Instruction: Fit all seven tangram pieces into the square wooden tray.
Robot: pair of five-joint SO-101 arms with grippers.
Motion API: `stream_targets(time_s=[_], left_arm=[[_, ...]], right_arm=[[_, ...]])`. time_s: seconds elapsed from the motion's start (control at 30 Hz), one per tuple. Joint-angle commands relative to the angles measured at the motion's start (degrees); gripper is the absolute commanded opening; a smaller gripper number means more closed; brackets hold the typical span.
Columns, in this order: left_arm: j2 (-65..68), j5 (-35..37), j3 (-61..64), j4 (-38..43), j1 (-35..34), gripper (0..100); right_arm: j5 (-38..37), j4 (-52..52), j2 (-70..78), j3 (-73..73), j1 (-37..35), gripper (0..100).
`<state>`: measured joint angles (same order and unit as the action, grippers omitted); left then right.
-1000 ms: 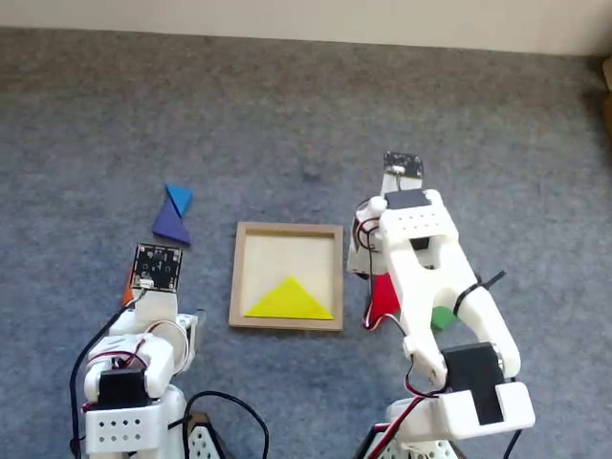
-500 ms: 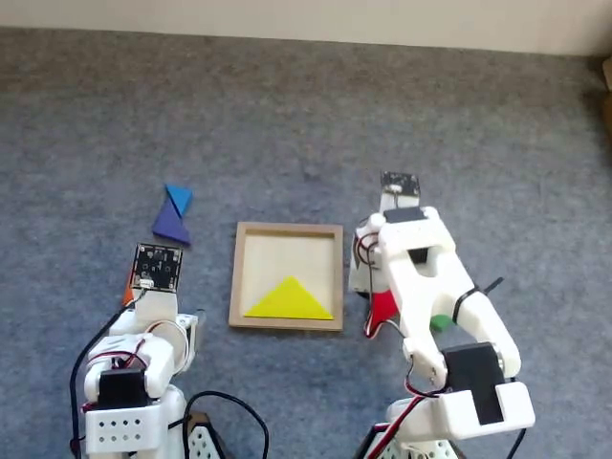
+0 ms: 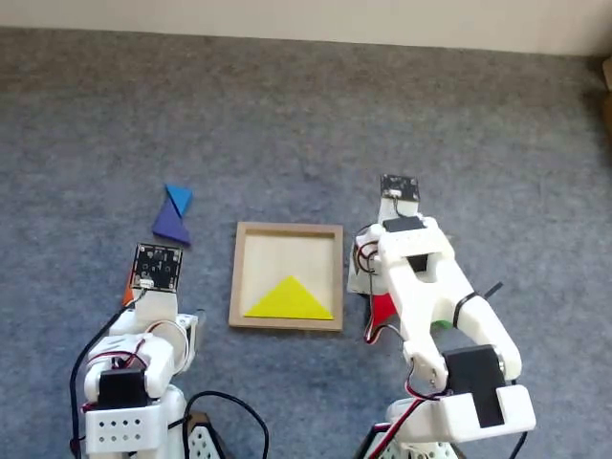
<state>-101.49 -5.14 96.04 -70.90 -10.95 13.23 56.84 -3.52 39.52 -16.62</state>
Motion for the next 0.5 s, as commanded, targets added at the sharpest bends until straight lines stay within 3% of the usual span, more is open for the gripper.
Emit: stream_targets(time_s=[0.0,0.47], left_arm=[[-2.86,0.53,1.19,-0.26,-0.31,21],[-2.86,0.53,1.19,-0.26,-0.31,21]], right_arm=[[-1.93,-1.36,-1.8,-0.04,-0.48,30.6],[-4.4,-1.45,-1.8,0.13,-0.48,30.4]])
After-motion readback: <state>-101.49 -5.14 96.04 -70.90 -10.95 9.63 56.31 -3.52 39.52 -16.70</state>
